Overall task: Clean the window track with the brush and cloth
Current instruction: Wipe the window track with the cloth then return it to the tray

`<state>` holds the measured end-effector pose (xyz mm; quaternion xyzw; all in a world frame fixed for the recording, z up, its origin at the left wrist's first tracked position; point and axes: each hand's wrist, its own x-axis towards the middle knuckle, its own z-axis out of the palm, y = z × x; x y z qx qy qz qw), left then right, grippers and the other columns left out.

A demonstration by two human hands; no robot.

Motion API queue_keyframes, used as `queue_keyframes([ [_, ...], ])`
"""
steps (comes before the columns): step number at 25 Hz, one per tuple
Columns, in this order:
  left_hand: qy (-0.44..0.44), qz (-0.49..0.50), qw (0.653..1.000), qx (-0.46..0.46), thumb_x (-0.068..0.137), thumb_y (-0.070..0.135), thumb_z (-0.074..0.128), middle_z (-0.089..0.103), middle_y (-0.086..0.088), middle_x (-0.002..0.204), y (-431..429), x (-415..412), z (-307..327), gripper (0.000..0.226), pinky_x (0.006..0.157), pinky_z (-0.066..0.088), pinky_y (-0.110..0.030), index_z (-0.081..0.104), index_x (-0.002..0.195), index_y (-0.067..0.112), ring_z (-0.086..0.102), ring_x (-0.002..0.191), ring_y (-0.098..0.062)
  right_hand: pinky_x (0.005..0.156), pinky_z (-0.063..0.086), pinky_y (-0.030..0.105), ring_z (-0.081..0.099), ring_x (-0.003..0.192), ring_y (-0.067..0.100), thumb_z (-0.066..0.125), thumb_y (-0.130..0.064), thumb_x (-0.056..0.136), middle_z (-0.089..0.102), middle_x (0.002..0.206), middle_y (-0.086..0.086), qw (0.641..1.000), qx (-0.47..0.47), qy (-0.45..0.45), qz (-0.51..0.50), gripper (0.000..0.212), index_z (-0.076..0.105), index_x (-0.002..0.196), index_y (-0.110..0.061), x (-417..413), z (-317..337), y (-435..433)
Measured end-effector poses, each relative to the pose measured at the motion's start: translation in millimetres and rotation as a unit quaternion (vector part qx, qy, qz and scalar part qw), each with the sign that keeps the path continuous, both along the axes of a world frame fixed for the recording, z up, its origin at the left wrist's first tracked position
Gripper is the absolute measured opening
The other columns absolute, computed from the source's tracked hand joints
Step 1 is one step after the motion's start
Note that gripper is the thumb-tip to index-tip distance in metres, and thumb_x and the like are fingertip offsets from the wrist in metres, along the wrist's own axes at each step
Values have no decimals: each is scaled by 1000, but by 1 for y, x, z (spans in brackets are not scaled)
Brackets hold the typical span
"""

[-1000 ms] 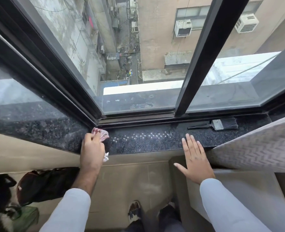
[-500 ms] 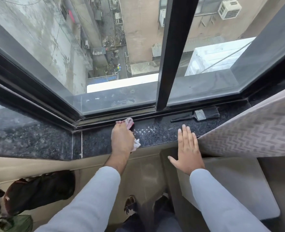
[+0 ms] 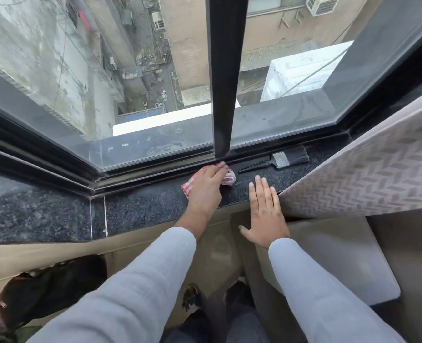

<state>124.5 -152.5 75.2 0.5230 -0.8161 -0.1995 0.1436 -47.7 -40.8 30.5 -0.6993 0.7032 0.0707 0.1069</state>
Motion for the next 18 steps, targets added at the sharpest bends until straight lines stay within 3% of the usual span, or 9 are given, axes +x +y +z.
queue_keyframes([
  [7, 3, -153, 988, 9, 61, -24, 69, 72, -12, 124, 46, 26, -2, 69, 99, 53, -45, 73, 122, 10, 65, 108, -38, 131, 8, 56, -10, 161, 39, 73, -60, 73, -13, 172, 24, 999, 31, 20, 11, 135, -13, 161, -2, -2, 7, -1],
  [11, -80, -225, 964, 114, 76, -9, 68, 67, -9, 131, 87, 57, -17, 58, 105, 49, -44, 70, 129, 14, 57, 118, -33, 132, 9, 53, -5, 162, 36, 69, -48, 80, -9, 174, 21, 999, 22, 10, 35, 120, -6, 162, -4, -7, 22, 1],
  [15, -175, -231, 941, 174, 88, 6, 54, 67, -9, 125, 111, 74, -28, 44, 100, 50, -42, 70, 128, 15, 56, 112, -32, 132, 18, 49, 5, 163, 29, 63, -43, 89, 7, 175, 16, 999, -10, -43, 9, 101, 6, 163, -6, -19, 23, 55],
  [18, -70, -272, 953, 115, 86, 27, 47, 69, 1, 131, 107, 26, -9, 48, 100, 52, -37, 70, 127, 21, 61, 115, -24, 133, 14, 46, 8, 162, 28, 51, -54, 96, 9, 175, 14, 990, 19, -63, -121, 92, 11, 163, -6, -48, 2, 142],
])
